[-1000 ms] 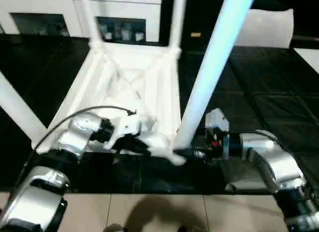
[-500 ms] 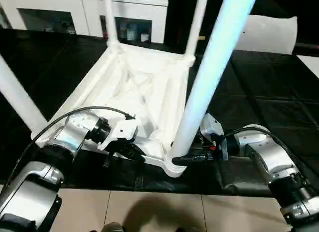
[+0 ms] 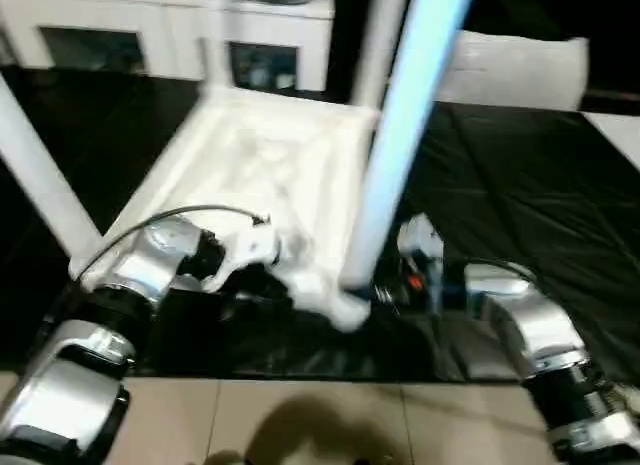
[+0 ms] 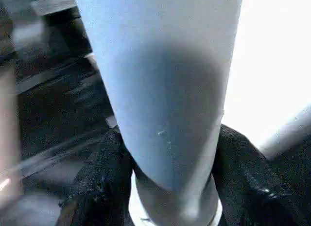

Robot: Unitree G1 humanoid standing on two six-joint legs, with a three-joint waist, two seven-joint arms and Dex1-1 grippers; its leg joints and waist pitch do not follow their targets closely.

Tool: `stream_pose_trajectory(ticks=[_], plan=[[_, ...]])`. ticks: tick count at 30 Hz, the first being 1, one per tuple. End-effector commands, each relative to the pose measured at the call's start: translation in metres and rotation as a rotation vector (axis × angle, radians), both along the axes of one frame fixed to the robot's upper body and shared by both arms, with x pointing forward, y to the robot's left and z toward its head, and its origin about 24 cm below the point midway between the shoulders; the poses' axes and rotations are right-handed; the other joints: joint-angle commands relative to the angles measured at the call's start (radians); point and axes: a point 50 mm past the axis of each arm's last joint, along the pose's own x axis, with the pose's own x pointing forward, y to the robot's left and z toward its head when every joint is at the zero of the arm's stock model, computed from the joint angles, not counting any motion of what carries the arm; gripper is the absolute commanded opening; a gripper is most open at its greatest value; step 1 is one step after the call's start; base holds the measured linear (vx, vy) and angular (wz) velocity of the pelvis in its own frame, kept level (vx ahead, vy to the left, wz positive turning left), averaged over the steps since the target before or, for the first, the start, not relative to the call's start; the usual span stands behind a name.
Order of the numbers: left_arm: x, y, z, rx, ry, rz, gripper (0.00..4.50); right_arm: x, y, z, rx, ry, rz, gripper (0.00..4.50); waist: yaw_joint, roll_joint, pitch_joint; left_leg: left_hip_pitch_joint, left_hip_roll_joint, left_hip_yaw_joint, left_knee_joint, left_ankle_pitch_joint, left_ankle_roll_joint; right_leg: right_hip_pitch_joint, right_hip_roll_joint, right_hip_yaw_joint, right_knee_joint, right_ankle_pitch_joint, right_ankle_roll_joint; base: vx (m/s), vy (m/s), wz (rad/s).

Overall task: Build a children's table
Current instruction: Rotate leg to tighten

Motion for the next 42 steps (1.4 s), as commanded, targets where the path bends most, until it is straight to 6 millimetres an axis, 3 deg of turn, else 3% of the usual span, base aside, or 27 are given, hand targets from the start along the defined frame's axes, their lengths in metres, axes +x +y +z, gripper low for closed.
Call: stream_pose_trajectory(ticks=[1, 5, 8, 10, 11, 13, 19, 21, 27, 29, 31, 35, 37, 39, 42], plan=[[0.003, -0.05, 0.01, -0.15, -0.063, 0.03, 0.0, -0.009, 0.044, -0.014, 0.038, 0.097, 0.02, 1.96, -0.013, 0.008, -0.042, -0.003, 0.004, -0.01, -0.088, -0.42, -0.046, 0.029, -0.033, 0.011, -0.101, -0.627, -0.071, 0.0, 0.0, 0.0], [0.006, -0.081, 0.008, -0.201, -0.067, 0.136, 0.0, 0.001, 0.072, -0.013, 0.014, 0.104, -0.154, 1.96, -0.033, 0.005, -0.041, 0.008, -0.002, -0.007, -0.084, -0.439, -0.026, 0.013, -0.026, 0.008, -0.113, -0.627, -0.082, 0.0, 0.0, 0.0], [0.006, -0.095, 0.01, -0.192, -0.085, 0.201, 0.0, 0.006, 0.093, 0.001, 0.045, 0.092, -0.232, 1.96, -0.04, 0.011, -0.04, 0.008, -0.003, -0.009, -0.085, -0.451, -0.023, 0.013, -0.026, 0.006, -0.119, -0.645, -0.073, 0.0, 0.0, 0.0], [0.006, -0.095, 0.01, -0.187, -0.088, 0.202, 0.0, 0.007, 0.096, 0.003, 0.056, 0.087, -0.23, 1.96, -0.04, 0.013, -0.043, 0.008, -0.002, -0.011, -0.086, -0.459, -0.022, 0.015, -0.027, 0.005, -0.12, -0.633, -0.064, 0.0, 0.0, 0.0], [0.007, -0.094, 0.01, -0.172, -0.097, 0.2, 0.0, 0.007, 0.097, 0.006, 0.068, 0.077, -0.223, 2.5, -0.042, 0.015, -0.044, 0.008, -0.002, -0.01, -0.088, -0.465, -0.017, 0.015, -0.024, 0.007, -0.119, -0.605, -0.068, 0.0, 0.0, 0.0], [0.006, -0.087, 0.007, -0.135, -0.11, 0.186, 0.0, 0.007, 0.095, 0.007, 0.072, 0.059, -0.214, 2.67, -0.042, 0.021, -0.046, 0.007, 0.0, -0.009, -0.09, -0.464, -0.015, 0.016, -0.024, 0.011, -0.114, -0.56, -0.081, 0.0, 0.0, 0.0], [0.003, -0.056, 0.0, -0.064, -0.098, 0.152, 0.0, 0.005, 0.061, 0.002, 0.051, 0.022, -0.238, 3.22, -0.037, 0.022, -0.05, 0.0, 0.005, -0.001, -0.092, -0.427, -0.007, 0.023, -0.024, 0.021, -0.099, -0.424, -0.132, 0.0, 0.0, 0.0], [0.003, -0.051, -0.001, -0.059, -0.1, 0.143, 0.0, 0.004, 0.054, 0.002, 0.053, 0.015, -0.24, 3.41, -0.033, 0.021, -0.056, 0.001, 0.007, 0.006, -0.089, -0.377, 0.003, 0.028, -0.024, 0.024, -0.092, -0.349, -0.154, 0.0, 0.0, 0.0], [-0.002, -0.029, -0.001, -0.048, -0.098, 0.03, 0.0, -0.001, 0.008, 0.004, 0.016, -0.058, -0.185, 3.96, -0.02, 0.019, -0.065, -0.009, 0.007, 0.014, -0.08, -0.214, 0.038, 0.049, -0.024, 0.026, -0.072, -0.168, -0.205, 0.0, 0.0, 0.0], [-0.003, -0.026, 0.0, -0.044, -0.102, -0.001, 0.0, -0.003, 0.001, 0.004, -0.001, -0.077, -0.14, 4.11, -0.014, 0.026, -0.067, -0.008, 0.007, 0.014, -0.077, -0.183, 0.048, 0.049, -0.024, 0.025, -0.064, -0.112, -0.227, 0.0, 0.0, 0.0], [-0.007, -0.019, 0.0, -0.041, -0.1, -0.079, 0.0, -0.008, -0.01, 0.007, -0.03, -0.103, -0.054, 4.27, -0.01, 0.025, -0.068, -0.006, 0.008, 0.017, -0.073, -0.163, 0.06, 0.051, -0.021, 0.025, -0.06, -0.072, -0.244, 0.0, 0.0, 0.0], [-0.012, -0.013, 0.005, -0.083, -0.063, -0.171, 0.0, -0.013, -0.02, 0.013, -0.057, -0.122, 0.079, 4.46, 0.0, 0.026, -0.065, -0.001, 0.012, 0.019, -0.073, -0.18, 0.074, 0.048, -0.022, 0.024, -0.056, -0.065, -0.276, 0.0, 0.0, 0.0], [-0.013, -0.01, 0.006, -0.086, -0.051, -0.187, 0.0, -0.015, -0.022, 0.013, -0.061, -0.121, 0.115, 4.46, 0.001, 0.028, -0.064, 0.0, 0.014, 0.019, -0.074, -0.195, 0.069, 0.046, -0.023, 0.024, -0.057, -0.085, -0.277, 0.0, 0.0, 0.0], [-0.015, -0.004, 0.008, -0.071, -0.032, -0.244, 0.0, -0.017, -0.025, 0.014, -0.076, -0.125, 0.193, 4.46, 0.002, 0.019, -0.062, -0.002, 0.014, 0.02, -0.074, -0.209, 0.069, 0.046, -0.024, 0.024, -0.059, -0.113, -0.27, 0.0, 0.0, 0.0], [-0.016, 0.0, 0.009, -0.058, -0.02, -0.285, 0.0, -0.019, -0.027, 0.014, -0.085, -0.126, 0.252, 4.46, 0.006, 0.021, -0.062, -0.002, 0.014, 0.019, -0.074, -0.215, 0.065, 0.046, -0.026, 0.024, -0.06, -0.142, -0.26, 0.0, 0.0, 0.0]])
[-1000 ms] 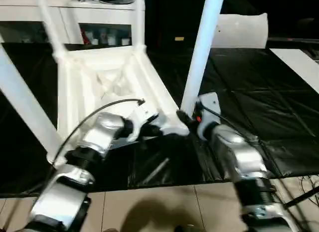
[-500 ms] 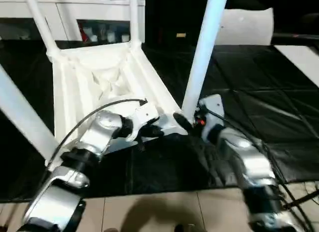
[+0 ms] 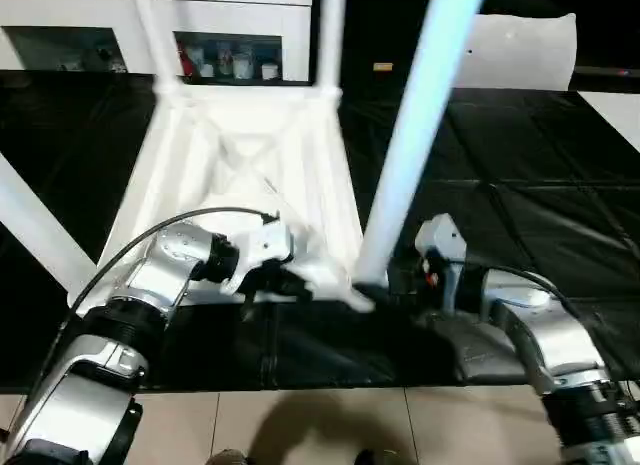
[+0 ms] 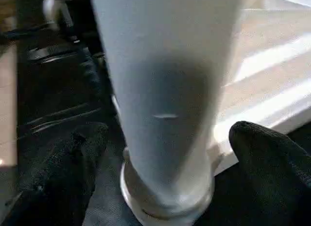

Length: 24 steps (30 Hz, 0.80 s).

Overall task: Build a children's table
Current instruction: Rotate leg to tighten

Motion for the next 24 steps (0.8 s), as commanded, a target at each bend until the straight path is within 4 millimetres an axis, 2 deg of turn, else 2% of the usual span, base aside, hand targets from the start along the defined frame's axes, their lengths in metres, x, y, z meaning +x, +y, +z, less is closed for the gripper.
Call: stream_pose_trajectory(ticks=[1, 2, 4, 6, 8, 9, 11, 14, 15, 17, 21, 24], plan=[[-0.003, -0.004, 0.007, -0.003, 0.011, -0.149, 0.0, -0.003, -0.002, 0.005, -0.015, -0.001, 0.135, 4.46, 0.0, 0.003, -0.064, 0.012, 0.012, 0.016, -0.058, -0.213, 0.065, 0.058, -0.026, 0.024, -0.047, -0.161, -0.247, 0.0, 0.0, 0.0], [-0.003, -0.004, 0.007, -0.003, 0.011, -0.149, 0.0, -0.003, -0.002, 0.005, -0.015, -0.001, 0.135, 4.3, 0.002, 0.004, -0.063, 0.012, 0.013, 0.016, -0.058, -0.216, 0.067, 0.058, -0.026, 0.024, -0.047, -0.164, -0.247, 0.0, 0.0, 0.0], [-0.003, -0.001, 0.008, 0.018, 0.017, -0.18, 0.0, -0.005, -0.002, 0.007, -0.007, 0.022, 0.192, 4.3, 0.009, 0.004, -0.064, 0.011, 0.015, 0.018, -0.057, -0.208, 0.071, 0.059, -0.026, 0.024, -0.045, -0.155, -0.249, 0.0, 0.0, 0.0], [-0.004, 0.0, 0.008, 0.028, 0.022, -0.194, 0.0, -0.005, -0.001, 0.008, -0.004, 0.028, 0.212, 4.0, 0.016, 0.004, -0.066, 0.012, 0.017, 0.018, -0.054, -0.177, 0.078, 0.058, -0.026, 0.023, -0.037, -0.109, -0.263, 0.0, 0.0, 0.0], [-0.006, 0.001, 0.008, 0.051, 0.027, -0.229, 0.0, -0.005, 0.0, 0.01, 0.003, 0.035, 0.249, 3.93, 0.019, 0.005, -0.067, 0.013, 0.018, 0.018, -0.054, -0.174, 0.077, 0.057, -0.026, 0.022, -0.034, -0.1, -0.271, 0.0, 0.0, 0.0], [-0.007, 0.0, 0.007, 0.065, 0.027, -0.253, 0.0, -0.005, 0.002, 0.011, 0.007, 0.042, 0.279, 3.77, 0.019, 0.002, -0.066, 0.012, 0.017, 0.018, -0.054, -0.182, 0.075, 0.057, -0.026, 0.022, -0.034, -0.108, -0.271, 0.0, 0.0, 0.0], [-0.008, -0.001, 0.007, 0.069, 0.026, -0.261, 0.0, -0.005, 0.004, 0.011, 0.009, 0.046, 0.292, 3.55, 0.021, 0.005, -0.065, 0.013, 0.017, 0.018, -0.055, -0.198, 0.069, 0.055, -0.027, 0.023, -0.036, -0.134, -0.267, 0.0, 0.0, 0.0], [-0.009, -0.002, 0.007, 0.079, 0.024, -0.278, 0.0, -0.006, 0.007, 0.011, 0.014, 0.058, 0.319, 3.32, 0.025, 0.0, -0.063, 0.013, 0.018, 0.018, -0.056, -0.206, 0.059, 0.054, -0.027, 0.023, -0.038, -0.159, -0.258, 0.0, 0.0, 0.0], [-0.009, -0.003, 0.007, 0.079, 0.023, -0.282, 0.0, -0.006, 0.008, 0.011, 0.014, 0.063, 0.329, 3.11, 0.029, 0.001, -0.063, 0.014, 0.017, 0.018, -0.056, -0.206, 0.054, 0.054, -0.028, 0.024, -0.038, -0.166, -0.254, 0.0, 0.0, 0.0], [-0.008, -0.004, 0.007, 0.08, 0.021, -0.291, 0.0, -0.006, 0.01, 0.01, 0.015, 0.072, 0.348, 3.03, 0.032, 0.001, -0.064, 0.014, 0.017, 0.018, -0.056, -0.205, 0.051, 0.054, -0.028, 0.024, -0.039, -0.17, -0.249, 0.0, 0.0, 0.0], [-0.008, -0.004, 0.006, 0.091, 0.02, -0.307, 0.0, -0.006, 0.01, 0.008, 0.01, 0.088, 0.372, 2.58, 0.039, 0.003, -0.066, 0.015, 0.017, 0.018, -0.054, -0.193, 0.046, 0.054, -0.027, 0.024, -0.034, -0.145, -0.254, 0.0, 0.0, 0.0], [-0.009, -0.004, 0.006, 0.095, 0.024, -0.315, 0.0, -0.005, 0.011, 0.008, 0.011, 0.099, 0.388, 2.31, 0.039, 0.0, -0.067, 0.013, 0.015, 0.018, -0.053, -0.188, 0.047, 0.056, -0.026, 0.023, -0.032, -0.136, -0.254, 0.0, 0.0, 0.0]])
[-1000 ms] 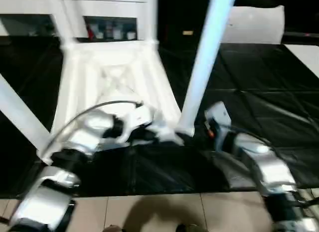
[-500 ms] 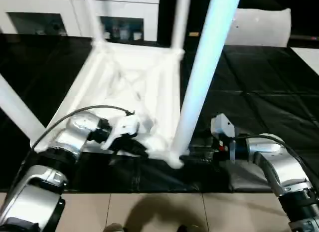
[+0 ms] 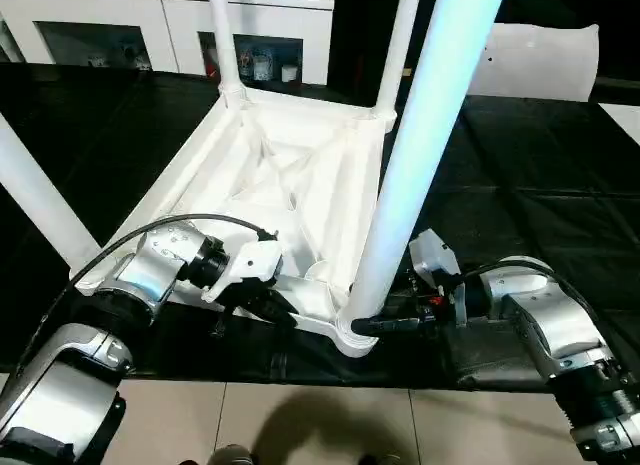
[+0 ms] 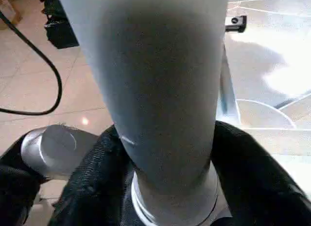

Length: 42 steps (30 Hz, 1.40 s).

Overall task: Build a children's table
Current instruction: Rotate leg to tighten

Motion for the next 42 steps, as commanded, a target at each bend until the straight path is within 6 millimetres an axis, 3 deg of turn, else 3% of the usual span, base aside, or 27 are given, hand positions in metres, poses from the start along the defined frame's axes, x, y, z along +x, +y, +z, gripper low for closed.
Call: stream_pose_trajectory(ticks=[1, 3, 9, 14, 17, 18, 20, 22, 23, 24, 28, 29, 30, 31, 33, 34, 35, 40, 42], plan=[[-0.002, -0.009, 0.003, 0.031, -0.001, -0.103, 0.0, 0.001, -0.001, 0.002, 0.0, 0.006, 0.02, 2.31, -0.006, 0.002, -0.067, 0.013, 0.014, 0.018, -0.058, -0.186, 0.047, 0.057, -0.027, 0.023, -0.04, -0.138, -0.252, 0.0, 0.0, 0.0], [-0.002, -0.008, 0.003, 0.033, 0.0, -0.104, 0.0, 0.0, 0.0, 0.001, -0.002, 0.011, 0.03, 2.09, -0.005, 0.002, -0.067, 0.013, 0.014, 0.018, -0.059, -0.182, 0.047, 0.056, -0.027, 0.024, -0.04, -0.139, -0.251, 0.0, 0.0, 0.0], [-0.001, -0.007, 0.002, 0.031, 0.005, -0.089, 0.0, -0.004, 0.004, -0.001, 0.006, 0.033, 0.06, 1.99, -0.006, 0.005, -0.065, 0.013, 0.014, 0.017, -0.06, -0.201, 0.037, 0.056, -0.027, 0.024, -0.043, -0.167, -0.243, 0.0, 0.0, 0.0], [0.009, -0.015, 0.003, 0.03, -0.071, 0.044, 0.0, -0.01, 0.019, -0.006, 0.06, 0.045, -0.026, 1.97, -0.006, 0.004, -0.058, 0.013, 0.014, 0.017, -0.063, -0.219, 0.031, 0.052, -0.026, 0.025, -0.049, -0.19, -0.233, 0.0, 0.0, 0.0], [0.016, -0.027, 0.003, -0.013, -0.071, 0.172, 0.0, -0.003, 0.03, -0.016, 0.036, 0.047, -0.211, 1.97, -0.012, 0.001, -0.044, 0.014, 0.009, 0.012, -0.072, -0.313, -0.002, 0.044, -0.029, 0.026, -0.067, -0.394, -0.173, 0.0, 0.0, 0.0], [0.016, -0.027, 0.003, -0.013, -0.071, 0.172, 0.0, -0.003, 0.03, -0.016, 0.036, 0.047, -0.211, 1.97, -0.018, 0.0, -0.038, 0.016, 0.005, 0.006, -0.075, -0.362, -0.021, 0.04, -0.032, 0.024, -0.077, -0.52, -0.131, 0.0, 0.0, 0.0], [0.019, -0.056, 0.005, -0.143, -0.024, 0.309, 0.0, 0.002, 0.05, -0.023, 0.075, 0.091, -0.394, 1.96, -0.028, -0.005, -0.035, 0.024, 0.0, 0.0, -0.072, -0.402, -0.032, 0.032, -0.036, 0.021, -0.097, -0.675, -0.068, 0.0, 0.0, 0.0], [0.02, -0.064, 0.005, -0.166, -0.014, 0.341, 0.0, 0.003, 0.057, -0.024, 0.096, 0.119, -0.446, 1.95, -0.044, -0.003, -0.033, 0.024, -0.004, -0.008, -0.07, -0.42, -0.041, 0.026, -0.037, 0.012, -0.11, -0.749, -0.036, -0.052, 0.008, -0.07], [0.02, -0.068, 0.005, -0.174, -0.01, 0.354, 0.0, 0.004, 0.06, -0.024, 0.104, 0.131, -0.47, 1.95, -0.055, -0.004, -0.035, 0.014, -0.006, -0.016, -0.076, -0.418, -0.041, 0.038, -0.036, 0.002, -0.113, -0.758, -0.02, -0.053, 0.015, -0.11], [0.02, -0.08, 0.004, -0.2, -0.001, 0.396, 0.0, 0.005, 0.072, -0.024, 0.108, 0.141, -0.515, 1.95, -0.065, 0.005, -0.035, 0.011, -0.004, -0.019, -0.081, -0.423, -0.034, 0.044, -0.035, -0.002, -0.114, -0.717, -0.026, 0.0, 0.0, 0.0], [0.021, -0.094, 0.004, -0.217, 0.001, 0.443, 0.0, 0.006, 0.089, -0.022, 0.108, 0.139, -0.556, 1.95, -0.088, 0.01, -0.032, 0.024, -0.006, -0.02, -0.083, -0.485, -0.016, 0.031, -0.028, -0.009, -0.128, -0.675, -0.053, 0.0, 0.0, 0.0], [0.024, -0.102, 0.005, -0.23, -0.01, 0.492, 0.0, 0.008, 0.104, -0.017, 0.114, 0.134, -0.593, 1.95, -0.093, 0.008, -0.029, 0.026, -0.007, -0.02, -0.083, -0.503, -0.01, 0.028, -0.026, -0.011, -0.133, -0.687, -0.05, 0.0, 0.0, 0.0], [0.025, -0.106, 0.007, -0.233, -0.015, 0.525, 0.0, 0.009, 0.114, -0.013, 0.118, 0.134, -0.613, 1.95, -0.099, 0.016, -0.026, 0.029, -0.007, -0.022, -0.084, -0.53, -0.016, 0.024, -0.025, -0.015, -0.137, -0.702, -0.047, 0.0, 0.0, 0.0], [0.026, -0.108, 0.009, -0.234, -0.02, 0.546, 0.0, 0.009, 0.12, -0.01, 0.125, 0.139, -0.623, 1.95, -0.104, 0.014, -0.026, 0.029, -0.008, -0.024, -0.084, -0.537, -0.019, 0.026, -0.024, -0.019, -0.139, -0.709, -0.042, 0.0, 0.0, 0.0], [0.027, -0.108, 0.011, -0.234, -0.027, 0.56, 0.0, 0.008, 0.125, -0.006, 0.14, 0.138, -0.623, 1.95, -0.117, 0.023, -0.025, 0.036, -0.006, -0.031, -0.087, -0.573, -0.009, 0.04, -0.029, -0.044, -0.156, -0.714, -0.029, 0.0, 0.0, 0.0], [0.028, -0.107, 0.013, -0.233, -0.032, 0.566, 0.0, 0.008, 0.128, -0.003, 0.158, 0.136, -0.618, 1.95, -0.119, 0.027, -0.023, 0.038, -0.004, -0.034, -0.09, -0.58, -0.005, 0.042, -0.032, -0.047, -0.157, -0.7, -0.032, 0.0, 0.0, 0.0], [0.027, -0.104, 0.013, -0.229, -0.036, 0.558, 0.0, 0.008, 0.125, -0.002, 0.168, 0.133, -0.625, 2.3, -0.122, 0.03, -0.022, 0.035, -0.001, -0.036, -0.096, -0.587, -0.004, 0.047, -0.033, -0.049, -0.158, -0.673, -0.035, 0.0, 0.0, 0.0], [0.023, -0.087, 0.009, -0.212, -0.037, 0.519, 0.0, 0.012, 0.103, -0.006, 0.168, 0.106, -0.645, 2.88, -0.115, 0.031, -0.025, 0.027, 0.0, -0.03, -0.1, -0.531, 0.005, 0.048, -0.043, -0.031, -0.144, -0.585, -0.084, 0.0, 0.0, 0.0], [0.02, -0.08, 0.007, -0.21, -0.032, 0.5, 0.0, 0.013, 0.091, -0.006, 0.163, 0.093, -0.654, 3.03, -0.109, 0.029, -0.031, 0.016, 0.003, -0.022, -0.102, -0.457, 0.011, 0.05, -0.042, -0.014, -0.128, -0.494, -0.119, 0.0, 0.0, 0.0]])
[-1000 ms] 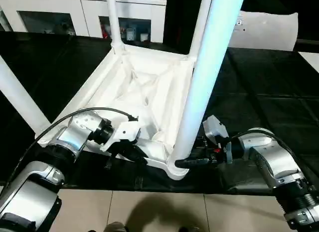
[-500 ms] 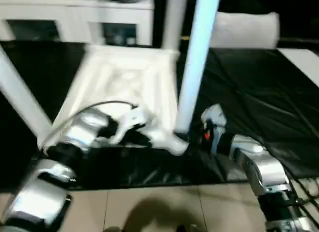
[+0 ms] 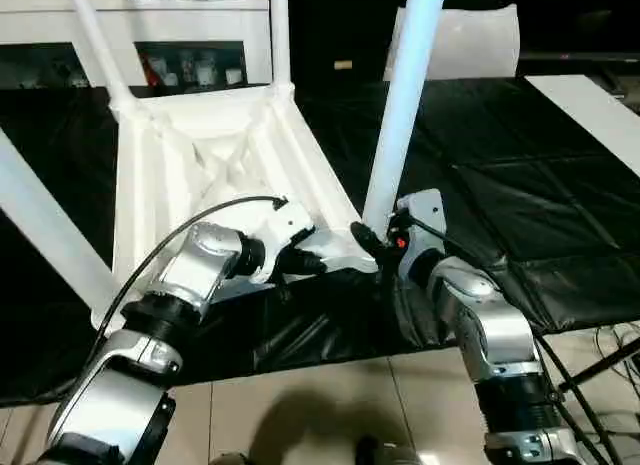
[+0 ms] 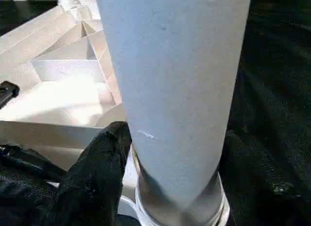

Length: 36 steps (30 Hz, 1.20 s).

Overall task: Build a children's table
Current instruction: Rotate leg to tighten

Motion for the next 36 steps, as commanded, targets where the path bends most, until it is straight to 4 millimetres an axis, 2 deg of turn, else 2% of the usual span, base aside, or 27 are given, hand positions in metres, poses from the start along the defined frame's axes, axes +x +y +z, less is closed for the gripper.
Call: stream_pose_trajectory(ticks=[1, 3, 4, 5, 7, 8, 9, 10, 12, 13, 14, 16, 18, 19, 20, 21, 22, 23, 24, 26, 28, 30, 32, 33, 35, 36], plan=[[-0.005, -0.032, 0.016, -0.103, -0.077, -0.131, 0.0, -0.019, 0.05, 0.002, 0.11, 0.025, 0.343, 3.13, 0.003, 0.0, -0.053, 0.005, 0.01, 0.0, -0.086, -0.438, 0.014, 0.033, -0.034, 0.019, -0.047, -0.455, -0.139, 0.0, 0.0, 0.0], [-0.008, -0.023, 0.014, -0.099, -0.068, -0.164, 0.0, -0.018, 0.034, 0.002, 0.079, 0.01, 0.356, 3.28, 0.008, -0.007, -0.054, 0.0, 0.009, 0.014, -0.08, -0.379, 0.031, 0.033, -0.028, 0.032, -0.031, -0.367, -0.172, 0.0, 0.0, 0.0], [-0.009, -0.02, 0.013, -0.094, -0.069, -0.18, 0.0, -0.018, 0.028, 0.003, 0.063, 0.003, 0.365, 3.38, 0.011, -0.008, -0.054, 0.002, 0.009, 0.017, -0.079, -0.369, 0.036, 0.032, -0.029, 0.033, -0.03, -0.365, -0.175, 0.0, 0.0, 0.0], [-0.012, -0.014, 0.013, -0.094, -0.071, -0.218, 0.0, -0.018, 0.016, 0.003, 0.038, -0.008, 0.394, 3.5, 0.011, -0.018, -0.055, 0.0, 0.009, 0.022, -0.074, -0.355, 0.047, 0.031, -0.031, 0.036, -0.03, -0.393, -0.17, 0.0, 0.0, 0.0], [-0.012, -0.007, 0.012, -0.08, -0.056, -0.221, 0.0, -0.018, 0.004, 0.004, 0.007, -0.019, 0.422, 3.66, 0.019, -0.015, -0.059, 0.003, 0.01, 0.026, -0.067, -0.321, 0.056, 0.029, -0.035, 0.041, -0.024, -0.405, -0.168, 0.038, -0.024, 0.03], [-0.013, -0.004, 0.012, -0.075, -0.064, -0.243, 0.0, -0.017, 0.0, 0.004, -0.006, -0.026, 0.434, 3.81, 0.023, -0.017, -0.067, 0.003, 0.01, 0.031, -0.059, -0.263, 0.067, 0.033, -0.034, 0.046, -0.014, -0.329, -0.187, 0.076, -0.047, 0.06], [-0.014, 0.0, 0.013, -0.063, -0.068, -0.276, 0.0, -0.017, -0.007, 0.006, -0.021, -0.041, 0.454, 3.81, 0.029, -0.023, -0.069, -0.002, 0.008, 0.035, -0.054, -0.206, 0.083, 0.033, -0.029, 0.047, -0.004, -0.255, -0.202, 0.074, -0.061, 0.06], [-0.015, 0.003, 0.012, -0.049, -0.071, -0.298, 0.0, -0.016, -0.011, 0.008, -0.034, -0.055, 0.467, 3.88, 0.034, -0.028, -0.07, -0.004, 0.007, 0.035, -0.052, -0.19, 0.09, 0.035, -0.029, 0.046, 0.0, -0.245, -0.204, 0.056, -0.068, 0.04], [-0.019, 0.013, 0.013, -0.039, -0.057, -0.38, 0.0, -0.016, -0.022, 0.013, -0.065, -0.088, 0.544, 3.88, 0.047, -0.022, -0.078, -0.011, 0.008, 0.035, -0.042, -0.109, 0.111, 0.04, -0.031, 0.05, 0.022, -0.146, -0.234, 0.051, -0.071, 0.01], [-0.02, 0.015, 0.014, -0.039, -0.058, -0.406, 0.0, -0.016, -0.025, 0.014, -0.074, -0.095, 0.581, 3.88, 0.059, -0.019, -0.084, -0.008, 0.006, 0.038, -0.035, -0.052, 0.122, 0.04, -0.024, 0.05, 0.034, -0.048, -0.255, 0.036, -0.066, -0.01], [-0.021, 0.018, 0.015, -0.035, -0.057, -0.439, 0.0, -0.017, -0.028, 0.015, -0.087, -0.102, 0.626, 3.88, 0.062, -0.022, -0.084, -0.009, 0.005, 0.041, -0.029, -0.01, 0.144, 0.039, -0.019, 0.05, 0.046, 0.059, -0.285, 0.036, -0.066, -0.01], [-0.022, 0.019, 0.016, -0.032, -0.058, -0.458, 0.0, -0.018, -0.029, 0.016, -0.095, -0.106, 0.652, 3.88, 0.068, -0.024, -0.083, -0.012, 0.002, 0.042, -0.025, 0.006, 0.159, 0.04, -0.016, 0.049, 0.052, 0.113, -0.298, 0.0, 0.0, 0.0], [-0.021, 0.022, 0.017, -0.014, -0.053, -0.491, 0.0, -0.019, -0.032, 0.016, -0.099, -0.092, 0.727, 3.88, 0.077, -0.023, -0.078, -0.01, 0.007, 0.04, -0.027, -0.035, 0.157, 0.04, -0.018, 0.044, 0.048, 0.041, -0.295, 0.0, 0.0, 0.0], [-0.021, 0.024, 0.018, -0.003, -0.049, -0.512, 0.0, -0.02, -0.034, 0.017, -0.1, -0.084, 0.771, 3.88, 0.078, -0.021, -0.076, -0.009, 0.011, 0.039, -0.029, -0.062, 0.144, 0.038, -0.019, 0.042, 0.047, -0.013, -0.29, 0.0, 0.0, 0.0], [-0.021, 0.026, 0.019, 0.011, -0.045, -0.532, 0.0, -0.019, -0.036, 0.018, -0.093, -0.072, 0.806, 3.88, 0.079, -0.025, -0.071, -0.008, 0.013, 0.04, -0.031, -0.104, 0.131, 0.035, -0.018, 0.041, 0.04, -0.084, -0.278, 0.0, 0.0, 0.0], [-0.021, 0.027, 0.02, 0.013, -0.037, -0.552, 0.0, -0.018, -0.036, 0.019, -0.09, -0.065, 0.835, 3.72, 0.081, -0.022, -0.068, -0.005, 0.016, 0.039, -0.035, -0.142, 0.109, 0.033, -0.022, 0.042, 0.033, -0.154, -0.265, 0.0, 0.0, 0.0], [-0.021, 0.027, 0.02, 0.013, -0.037, -0.552, 0.0, -0.018, -0.036, 0.019, -0.09, -0.065, 0.835, 3.72, 0.081, -0.022, -0.068, -0.005, 0.016, 0.039, -0.035, -0.142, 0.109, 0.033, -0.022, 0.042, 0.033, -0.154, -0.265, 0.0, 0.0, 0.0], [-0.021, 0.028, 0.021, 0.021, -0.036, -0.583, 0.0, -0.018, -0.036, 0.02, -0.091, -0.059, 0.868, 3.58, 0.081, -0.023, -0.064, -0.004, 0.018, 0.037, -0.038, -0.188, 0.078, 0.031, -0.024, 0.042, 0.025, -0.237, -0.242, 0.0, 0.0, 0.0], [-0.022, 0.029, 0.022, 0.028, -0.03, -0.607, 0.0, -0.017, -0.035, 0.02, -0.092, -0.054, 0.894, 3.58, 0.081, -0.023, -0.065, -0.004, 0.018, 0.036, -0.04, -0.196, 0.064, 0.031, -0.025, 0.042, 0.023, -0.268, -0.23, 0.0, 0.0, 0.0], [-0.022, 0.031, 0.022, 0.041, -0.027, -0.635, 0.0, -0.016, -0.036, 0.02, -0.091, -0.042, 0.926, 3.37, 0.082, -0.024, -0.063, -0.002, 0.019, 0.036, -0.041, -0.202, 0.046, 0.028, -0.024, 0.043, 0.022, -0.272, -0.225, 0.0, 0.0, 0.0], [-0.022, 0.032, 0.022, 0.048, -0.029, -0.648, 0.0, -0.015, -0.036, 0.019, -0.089, -0.035, 0.94, 3.24, 0.082, -0.025, -0.065, -0.003, 0.018, 0.035, -0.04, -0.202, 0.044, 0.029, -0.023, 0.042, 0.023, -0.267, -0.228, 0.0, 0.0, 0.0], [-0.023, 0.033, 0.022, 0.066, -0.027, -0.664, 0.0, -0.015, -0.037, 0.018, -0.112, -0.03, 0.974, 2.95, 0.082, -0.03, -0.066, -0.003, 0.019, 0.036, -0.039, -0.191, 0.046, 0.029, -0.023, 0.043, 0.027, -0.24, -0.234, 0.0, 0.0, 0.0], [-0.023, 0.033, 0.022, 0.077, -0.03, -0.677, 0.0, -0.014, -0.036, 0.018, -0.118, -0.026, 0.993, 2.81, 0.085, -0.028, -0.067, -0.004, 0.019, 0.036, -0.037, -0.176, 0.048, 0.03, -0.023, 0.043, 0.031, -0.214, -0.243, 0.0, 0.0, 0.0], [-0.023, 0.033, 0.022, 0.08, -0.03, -0.68, 0.0, -0.014, -0.036, 0.018, -0.117, -0.025, 0.997, 2.81, 0.086, -0.032, -0.067, -0.005, 0.017, 0.036, -0.036, -0.172, 0.051, 0.031, -0.022, 0.043, 0.033, -0.204, -0.248, 0.0, 0.0, 0.0], [-0.023, 0.033, 0.022, 0.084, -0.03, -0.687, 0.0, -0.013, -0.035, 0.018, -0.11, -0.021, 1.012, 2.51, 0.086, -0.035, -0.066, -0.005, 0.018, 0.037, -0.036, -0.169, 0.053, 0.031, -0.022, 0.042, 0.033, -0.203, -0.248, 0.0, 0.0, 0.0], [-0.022, 0.033, 0.022, 0.084, -0.031, -0.689, 0.0, -0.013, -0.034, 0.018, -0.104, -0.019, 1.021, 2.51, 0.087, -0.036, -0.068, -0.005, 0.017, 0.037, -0.035, -0.169, 0.053, 0.032, -0.023, 0.042, 0.033, -0.204, -0.249, 0.0, 0.0, 0.0]])
